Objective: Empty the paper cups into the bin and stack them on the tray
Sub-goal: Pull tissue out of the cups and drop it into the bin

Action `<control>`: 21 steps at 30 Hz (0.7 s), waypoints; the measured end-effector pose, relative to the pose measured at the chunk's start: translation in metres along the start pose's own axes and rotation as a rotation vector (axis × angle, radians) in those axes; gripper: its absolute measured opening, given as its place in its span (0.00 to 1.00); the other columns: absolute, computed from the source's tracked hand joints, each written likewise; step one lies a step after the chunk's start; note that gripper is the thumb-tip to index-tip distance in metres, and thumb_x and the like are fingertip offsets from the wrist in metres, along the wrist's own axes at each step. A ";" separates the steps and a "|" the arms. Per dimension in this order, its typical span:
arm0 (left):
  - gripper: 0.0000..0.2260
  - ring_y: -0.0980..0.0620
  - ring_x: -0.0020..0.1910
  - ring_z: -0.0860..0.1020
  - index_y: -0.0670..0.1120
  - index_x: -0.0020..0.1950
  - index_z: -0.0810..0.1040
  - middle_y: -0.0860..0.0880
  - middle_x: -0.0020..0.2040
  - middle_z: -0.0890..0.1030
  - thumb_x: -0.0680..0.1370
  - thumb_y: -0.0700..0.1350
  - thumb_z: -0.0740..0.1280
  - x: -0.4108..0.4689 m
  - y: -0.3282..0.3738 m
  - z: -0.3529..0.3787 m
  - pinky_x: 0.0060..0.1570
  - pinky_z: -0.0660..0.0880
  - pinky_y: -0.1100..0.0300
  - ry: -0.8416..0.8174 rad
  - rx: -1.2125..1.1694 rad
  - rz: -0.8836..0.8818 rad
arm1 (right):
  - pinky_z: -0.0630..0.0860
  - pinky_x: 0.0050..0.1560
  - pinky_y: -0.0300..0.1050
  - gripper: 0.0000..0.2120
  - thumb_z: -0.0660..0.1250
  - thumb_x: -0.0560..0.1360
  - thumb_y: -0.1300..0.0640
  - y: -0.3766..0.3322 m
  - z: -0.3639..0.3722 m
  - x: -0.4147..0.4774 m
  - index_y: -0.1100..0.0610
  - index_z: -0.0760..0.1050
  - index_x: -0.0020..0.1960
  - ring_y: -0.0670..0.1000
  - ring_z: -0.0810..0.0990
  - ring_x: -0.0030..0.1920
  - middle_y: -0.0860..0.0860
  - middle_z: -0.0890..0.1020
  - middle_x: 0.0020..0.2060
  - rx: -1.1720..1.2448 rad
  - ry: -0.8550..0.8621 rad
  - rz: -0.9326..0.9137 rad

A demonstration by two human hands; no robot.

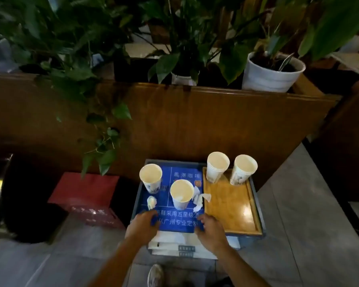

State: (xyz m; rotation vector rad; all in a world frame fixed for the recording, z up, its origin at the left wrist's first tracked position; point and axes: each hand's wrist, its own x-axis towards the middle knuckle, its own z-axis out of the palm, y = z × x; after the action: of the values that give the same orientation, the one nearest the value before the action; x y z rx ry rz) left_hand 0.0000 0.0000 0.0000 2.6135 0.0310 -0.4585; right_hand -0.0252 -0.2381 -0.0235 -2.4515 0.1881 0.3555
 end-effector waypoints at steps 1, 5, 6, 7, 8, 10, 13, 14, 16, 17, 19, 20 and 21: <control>0.13 0.45 0.57 0.80 0.52 0.57 0.78 0.47 0.59 0.81 0.75 0.52 0.65 0.023 -0.009 0.004 0.55 0.78 0.52 -0.037 0.004 -0.001 | 0.76 0.54 0.44 0.14 0.67 0.74 0.52 0.004 0.008 0.022 0.53 0.76 0.58 0.51 0.79 0.56 0.51 0.82 0.55 -0.019 -0.010 0.019; 0.17 0.45 0.58 0.79 0.50 0.64 0.76 0.47 0.64 0.78 0.76 0.50 0.66 0.046 -0.012 -0.005 0.56 0.78 0.51 -0.051 0.014 0.006 | 0.75 0.58 0.47 0.18 0.69 0.74 0.53 -0.003 -0.001 0.049 0.52 0.73 0.63 0.53 0.77 0.60 0.52 0.78 0.60 -0.100 0.013 0.001; 0.18 0.46 0.59 0.79 0.49 0.66 0.75 0.47 0.65 0.76 0.76 0.50 0.66 0.051 -0.011 -0.006 0.57 0.78 0.51 -0.051 0.013 0.019 | 0.75 0.61 0.48 0.20 0.69 0.73 0.55 -0.003 -0.001 0.056 0.52 0.73 0.64 0.54 0.76 0.61 0.52 0.77 0.62 -0.113 0.022 -0.019; 0.19 0.46 0.61 0.78 0.49 0.67 0.74 0.47 0.67 0.75 0.76 0.50 0.66 0.060 -0.013 -0.006 0.58 0.78 0.51 -0.061 0.021 0.023 | 0.74 0.63 0.48 0.22 0.69 0.73 0.56 -0.004 -0.001 0.066 0.52 0.71 0.66 0.54 0.74 0.63 0.53 0.75 0.64 -0.143 0.023 -0.027; 0.20 0.46 0.63 0.77 0.49 0.68 0.73 0.47 0.69 0.73 0.76 0.50 0.66 0.067 -0.013 -0.006 0.60 0.77 0.51 -0.087 0.026 0.016 | 0.73 0.65 0.49 0.24 0.70 0.73 0.57 -0.005 -0.001 0.074 0.52 0.70 0.67 0.55 0.72 0.66 0.53 0.73 0.67 -0.182 0.005 -0.033; 0.21 0.45 0.65 0.75 0.49 0.69 0.72 0.48 0.71 0.70 0.77 0.49 0.65 0.081 -0.015 -0.005 0.61 0.76 0.50 -0.125 0.050 0.014 | 0.71 0.68 0.50 0.28 0.70 0.72 0.59 -0.004 0.001 0.088 0.53 0.67 0.71 0.55 0.66 0.70 0.53 0.68 0.71 -0.269 -0.004 -0.062; 0.20 0.45 0.64 0.76 0.49 0.69 0.71 0.48 0.71 0.69 0.77 0.48 0.64 0.097 -0.019 0.000 0.59 0.77 0.49 -0.163 0.073 0.031 | 0.68 0.70 0.51 0.41 0.71 0.72 0.58 -0.002 0.007 0.107 0.54 0.53 0.78 0.56 0.60 0.72 0.53 0.62 0.75 -0.356 -0.054 -0.080; 0.20 0.45 0.63 0.76 0.49 0.70 0.70 0.48 0.71 0.70 0.78 0.48 0.64 0.102 -0.021 0.002 0.58 0.78 0.50 -0.174 0.078 0.042 | 0.67 0.71 0.51 0.44 0.72 0.71 0.58 -0.002 0.010 0.113 0.56 0.49 0.78 0.57 0.58 0.73 0.53 0.60 0.76 -0.377 -0.064 -0.086; 0.21 0.46 0.63 0.77 0.50 0.72 0.68 0.48 0.71 0.69 0.78 0.47 0.64 0.111 -0.024 0.006 0.58 0.78 0.51 -0.196 0.087 0.051 | 0.63 0.73 0.49 0.46 0.72 0.71 0.60 -0.003 0.015 0.123 0.58 0.45 0.79 0.57 0.55 0.75 0.53 0.56 0.77 -0.396 -0.104 -0.070; 0.22 0.46 0.63 0.77 0.50 0.72 0.68 0.48 0.71 0.69 0.78 0.46 0.64 0.114 -0.025 0.007 0.59 0.78 0.51 -0.209 0.088 0.059 | 0.62 0.74 0.50 0.46 0.71 0.72 0.61 -0.003 0.017 0.127 0.59 0.44 0.79 0.57 0.53 0.76 0.54 0.55 0.78 -0.403 -0.129 -0.054; 0.22 0.46 0.63 0.77 0.49 0.71 0.69 0.47 0.71 0.69 0.77 0.45 0.66 0.120 -0.029 0.010 0.59 0.78 0.51 -0.235 0.098 0.080 | 0.61 0.74 0.52 0.46 0.70 0.73 0.62 -0.006 0.022 0.130 0.59 0.42 0.79 0.58 0.49 0.77 0.53 0.52 0.79 -0.399 -0.172 -0.009; 0.21 0.45 0.62 0.77 0.48 0.70 0.70 0.47 0.70 0.70 0.76 0.44 0.66 0.122 -0.031 0.011 0.60 0.78 0.52 -0.244 0.107 0.090 | 0.64 0.73 0.53 0.46 0.71 0.72 0.63 -0.008 0.023 0.131 0.58 0.43 0.79 0.59 0.49 0.77 0.52 0.53 0.78 -0.380 -0.173 0.016; 0.21 0.45 0.62 0.77 0.48 0.69 0.71 0.46 0.70 0.70 0.76 0.43 0.67 0.125 -0.033 0.012 0.60 0.77 0.52 -0.248 0.113 0.098 | 0.67 0.71 0.54 0.45 0.71 0.72 0.63 -0.008 0.024 0.132 0.57 0.46 0.79 0.58 0.49 0.77 0.52 0.55 0.78 -0.347 -0.158 0.032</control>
State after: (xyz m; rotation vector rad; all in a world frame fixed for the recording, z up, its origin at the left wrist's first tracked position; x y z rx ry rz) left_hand 0.1106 0.0162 -0.0659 2.6323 -0.2091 -0.7647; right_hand 0.0975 -0.2227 -0.0763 -2.7464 0.1041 0.6399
